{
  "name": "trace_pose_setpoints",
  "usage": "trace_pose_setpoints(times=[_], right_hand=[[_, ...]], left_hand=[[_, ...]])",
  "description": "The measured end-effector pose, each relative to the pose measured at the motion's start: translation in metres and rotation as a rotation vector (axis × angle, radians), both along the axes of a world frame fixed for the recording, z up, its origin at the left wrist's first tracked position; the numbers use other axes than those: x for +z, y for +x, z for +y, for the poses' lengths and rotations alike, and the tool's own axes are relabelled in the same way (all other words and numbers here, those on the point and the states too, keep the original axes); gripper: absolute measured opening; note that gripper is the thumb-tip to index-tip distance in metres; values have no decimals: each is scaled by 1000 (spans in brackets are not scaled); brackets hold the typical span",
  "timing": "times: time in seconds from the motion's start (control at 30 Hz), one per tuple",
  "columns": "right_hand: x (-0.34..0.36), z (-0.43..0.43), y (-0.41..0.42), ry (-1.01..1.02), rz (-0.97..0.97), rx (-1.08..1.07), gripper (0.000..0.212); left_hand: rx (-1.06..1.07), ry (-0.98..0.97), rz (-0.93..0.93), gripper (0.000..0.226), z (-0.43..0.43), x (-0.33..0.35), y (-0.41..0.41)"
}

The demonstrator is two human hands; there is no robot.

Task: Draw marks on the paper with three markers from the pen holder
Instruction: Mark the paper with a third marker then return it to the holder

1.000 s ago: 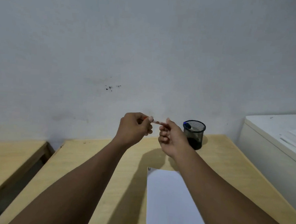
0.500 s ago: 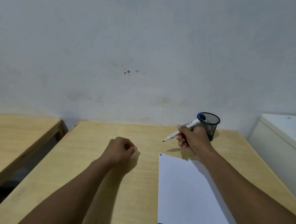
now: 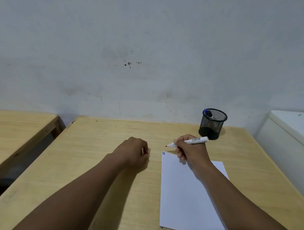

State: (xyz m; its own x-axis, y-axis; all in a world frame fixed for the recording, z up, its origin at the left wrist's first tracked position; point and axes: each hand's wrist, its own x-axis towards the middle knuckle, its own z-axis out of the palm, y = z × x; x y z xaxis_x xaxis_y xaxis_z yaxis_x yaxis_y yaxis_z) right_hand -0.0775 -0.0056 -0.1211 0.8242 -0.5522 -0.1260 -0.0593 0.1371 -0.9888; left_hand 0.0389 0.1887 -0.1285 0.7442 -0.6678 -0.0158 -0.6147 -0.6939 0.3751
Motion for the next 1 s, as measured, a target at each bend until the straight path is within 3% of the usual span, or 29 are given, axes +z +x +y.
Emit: trace_pose_setpoints(times=[0.17, 0.3, 0.57, 0.83, 1.0], right_hand=[[-2, 0, 8, 21, 5, 25, 14], [-6, 0, 12, -14, 41, 71, 14], [-20, 0, 13, -90, 47, 68, 2], [-25, -1, 14, -125, 44, 31, 5], [-27, -1, 15, -174, 66, 23, 12]], left_hand=[[-12, 61, 53, 27, -9, 8, 9], [-5, 115, 64, 54, -15, 8, 13], [10, 7, 81, 60, -16, 2, 8], [-58, -31, 158, 60, -27, 6, -9], [-50, -13, 150, 77, -28, 4, -11]])
